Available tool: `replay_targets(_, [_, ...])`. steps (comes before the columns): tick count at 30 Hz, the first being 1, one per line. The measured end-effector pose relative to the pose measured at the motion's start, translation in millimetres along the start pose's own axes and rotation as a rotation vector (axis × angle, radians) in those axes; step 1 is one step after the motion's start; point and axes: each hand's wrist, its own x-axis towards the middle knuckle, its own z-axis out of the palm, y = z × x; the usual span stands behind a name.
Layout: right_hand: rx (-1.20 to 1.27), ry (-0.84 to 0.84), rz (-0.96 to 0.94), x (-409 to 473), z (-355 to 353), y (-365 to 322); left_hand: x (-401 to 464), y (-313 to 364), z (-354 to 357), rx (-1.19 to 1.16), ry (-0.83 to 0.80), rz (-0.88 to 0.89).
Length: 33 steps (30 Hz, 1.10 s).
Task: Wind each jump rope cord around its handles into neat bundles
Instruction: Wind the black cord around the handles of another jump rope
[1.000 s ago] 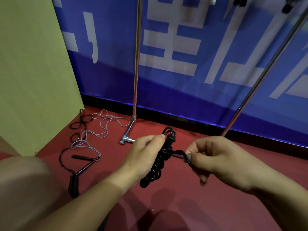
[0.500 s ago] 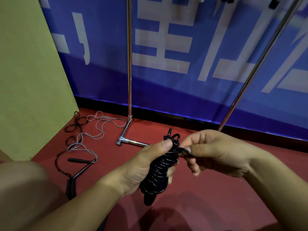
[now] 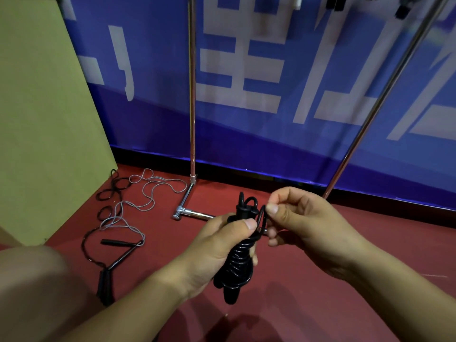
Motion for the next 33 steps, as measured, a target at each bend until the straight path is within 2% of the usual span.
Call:
replay_targets(3, [0.022,0.026,0.028,-0.1,2.9,1.6,0.2,-0.1,0.4,-0.008,0.008,0.032])
replay_targets(8, [-0.085,0.031,0.094,-1.3,5.7,4.8,0.9,0.0,1.5,-0.049,0.049,0.046])
replay_targets(15, [0.053,0.063,0.157,-0.5,5.2,-0.9,1.7,2.2,2.2,0.044,-0.017,0.038])
replay_targets(21, [0.198,-0.140,0.227,-3.5,-7.1,-8.1,2.2,5.0,-1.1,-0.048,-0.052,-0.032])
replay_targets(23, [0.201,-0.142,0.214,-3.5,-9.0,-7.8,0.7,4.5,-1.4,-0.080,-0.076,-0.069])
replay_targets(29, [0.108,-0.001,0.078,-1.4,0.4,2.7,14.9,2.4,-3.8,-0.148,-0.040,-0.170])
replay_targets(33, [-0.135,0.115,-0.118,-1.3,6.0,8.7,15.4,1.5,-3.8,-0.217,-0.054,-0.258])
